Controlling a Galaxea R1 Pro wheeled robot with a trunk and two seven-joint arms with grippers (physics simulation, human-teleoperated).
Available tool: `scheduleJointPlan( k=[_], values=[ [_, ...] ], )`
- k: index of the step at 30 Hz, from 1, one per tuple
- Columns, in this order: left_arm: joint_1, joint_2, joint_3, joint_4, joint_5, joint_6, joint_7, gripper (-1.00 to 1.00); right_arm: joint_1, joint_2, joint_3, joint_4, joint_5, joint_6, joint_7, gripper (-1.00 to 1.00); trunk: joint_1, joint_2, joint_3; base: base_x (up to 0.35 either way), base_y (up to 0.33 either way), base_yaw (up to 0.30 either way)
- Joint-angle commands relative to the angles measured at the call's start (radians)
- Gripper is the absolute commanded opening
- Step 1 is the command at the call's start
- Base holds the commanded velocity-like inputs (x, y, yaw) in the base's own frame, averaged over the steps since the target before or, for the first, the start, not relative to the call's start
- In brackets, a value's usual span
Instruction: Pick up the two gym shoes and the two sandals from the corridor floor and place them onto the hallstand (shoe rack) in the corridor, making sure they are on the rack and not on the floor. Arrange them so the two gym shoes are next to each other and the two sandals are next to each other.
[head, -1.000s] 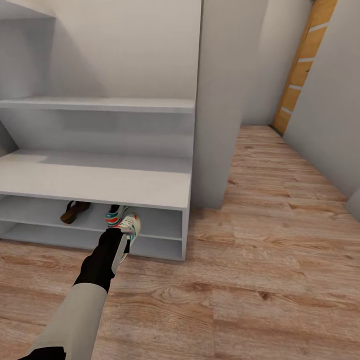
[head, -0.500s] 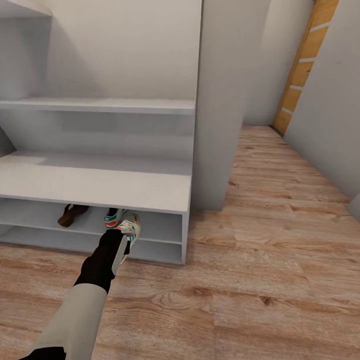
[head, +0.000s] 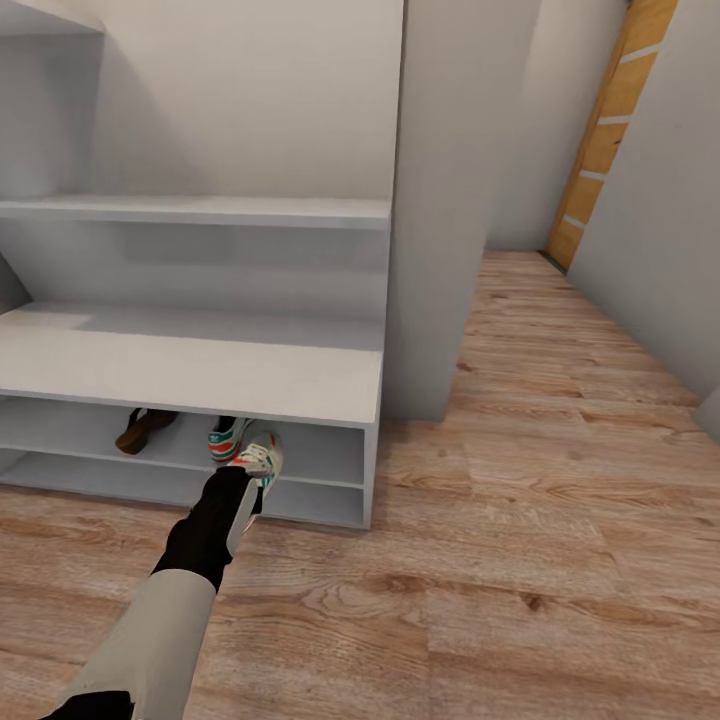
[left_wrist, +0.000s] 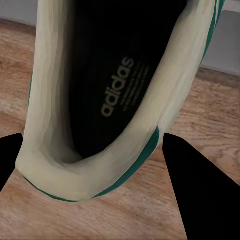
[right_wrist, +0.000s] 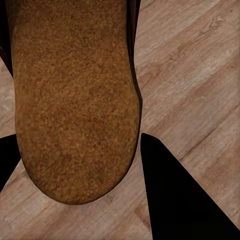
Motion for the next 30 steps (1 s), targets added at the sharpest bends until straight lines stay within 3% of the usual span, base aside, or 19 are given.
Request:
scheduleJointPlan(
  k=[1, 8, 30],
  values=[
    [0.0, 0.0, 0.0, 0.001, -0.001, 0.0, -0.001, -1.0, 0.0, 0.0, 0.0, 0.0, -0.003, 0.0, -0.003, -1.0, 0.0, 0.0, 0.0, 0.012, 0.0, 0.0],
    [0.0, 0.0, 0.0, 0.002, -0.001, -0.001, -0.001, -1.0, 0.0, 0.0, 0.0, 0.0, -0.003, 0.0, -0.003, -1.0, 0.0, 0.0, 0.0, 0.204, 0.0, 0.0],
    [0.0, 0.0, 0.013, 0.003, -0.001, -0.033, 0.0, -1.0, 0.0, 0.0, 0.0, 0.0, -0.003, 0.0, -0.003, -1.0, 0.0, 0.0, 0.0, 0.059, 0.0, 0.0]
  ],
)
